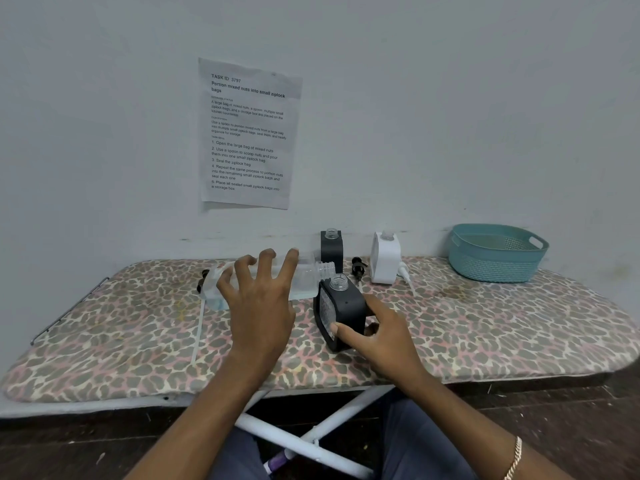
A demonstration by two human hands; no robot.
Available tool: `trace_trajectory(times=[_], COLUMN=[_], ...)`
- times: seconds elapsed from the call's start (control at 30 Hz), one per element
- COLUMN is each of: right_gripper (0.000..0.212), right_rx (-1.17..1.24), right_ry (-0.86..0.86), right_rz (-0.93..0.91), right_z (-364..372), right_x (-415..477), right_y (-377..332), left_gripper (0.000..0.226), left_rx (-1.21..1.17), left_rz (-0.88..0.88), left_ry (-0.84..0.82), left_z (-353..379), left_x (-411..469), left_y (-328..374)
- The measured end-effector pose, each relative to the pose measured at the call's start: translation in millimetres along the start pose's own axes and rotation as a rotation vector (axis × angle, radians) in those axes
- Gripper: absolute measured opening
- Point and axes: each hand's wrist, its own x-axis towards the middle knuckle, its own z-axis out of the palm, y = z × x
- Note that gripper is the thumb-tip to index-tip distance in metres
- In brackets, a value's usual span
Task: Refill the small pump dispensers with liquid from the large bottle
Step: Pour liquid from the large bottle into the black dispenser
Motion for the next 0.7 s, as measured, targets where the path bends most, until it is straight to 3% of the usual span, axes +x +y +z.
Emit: trace_trajectory(times=[0.23, 0.47, 0.7], right_gripper=[0.058, 0.064, 0.063], right_rx=[0.01, -0.008, -0.005], right_ry=[0.005, 0.009, 0.004], right_rz=[0.015, 0.016, 0.012], right_z=[1, 2, 2], right_x=[-2, -2, -2], right_y=[-2, -2, -3], left_gripper=[0.089, 0.075, 0.069], left_rx=[-0.133, -0.537, -0.682], left_rz=[-0.087, -0.361, -0.536], left_ry=[-0.038, -0.043, -0.056], left_z=[-3, 1, 10], left_x=[8, 24, 24], left_y=[-13, -52, -69])
